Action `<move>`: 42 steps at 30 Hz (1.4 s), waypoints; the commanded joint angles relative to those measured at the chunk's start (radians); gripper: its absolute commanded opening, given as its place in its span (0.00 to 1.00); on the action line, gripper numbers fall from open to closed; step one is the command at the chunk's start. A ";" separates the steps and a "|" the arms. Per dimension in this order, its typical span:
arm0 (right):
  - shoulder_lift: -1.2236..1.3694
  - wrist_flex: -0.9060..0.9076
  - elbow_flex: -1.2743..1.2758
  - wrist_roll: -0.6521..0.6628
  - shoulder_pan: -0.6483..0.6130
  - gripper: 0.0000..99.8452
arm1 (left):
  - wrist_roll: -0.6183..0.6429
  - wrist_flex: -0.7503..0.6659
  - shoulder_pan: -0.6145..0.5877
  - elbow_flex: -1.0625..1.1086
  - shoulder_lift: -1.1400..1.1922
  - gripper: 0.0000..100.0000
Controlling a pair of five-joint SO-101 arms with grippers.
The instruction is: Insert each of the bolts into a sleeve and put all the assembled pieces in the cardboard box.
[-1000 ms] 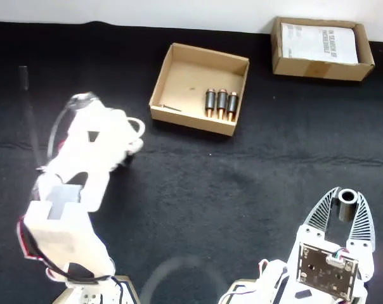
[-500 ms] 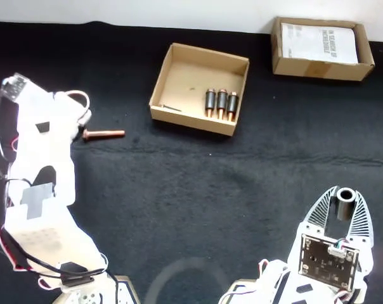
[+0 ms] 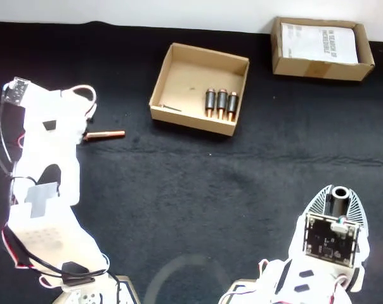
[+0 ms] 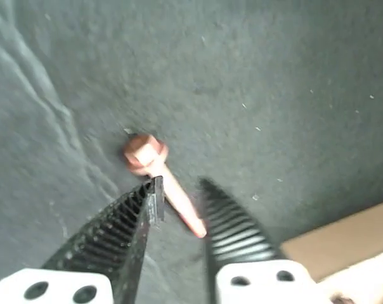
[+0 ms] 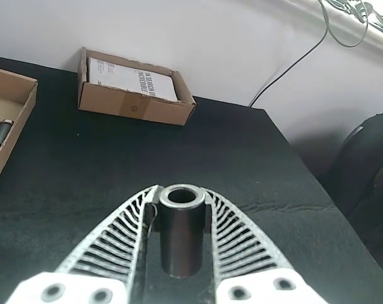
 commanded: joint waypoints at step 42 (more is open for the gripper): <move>0.002 -0.013 0.117 0.083 0.007 0.01 | 0.040 -0.034 0.033 0.133 -0.004 0.31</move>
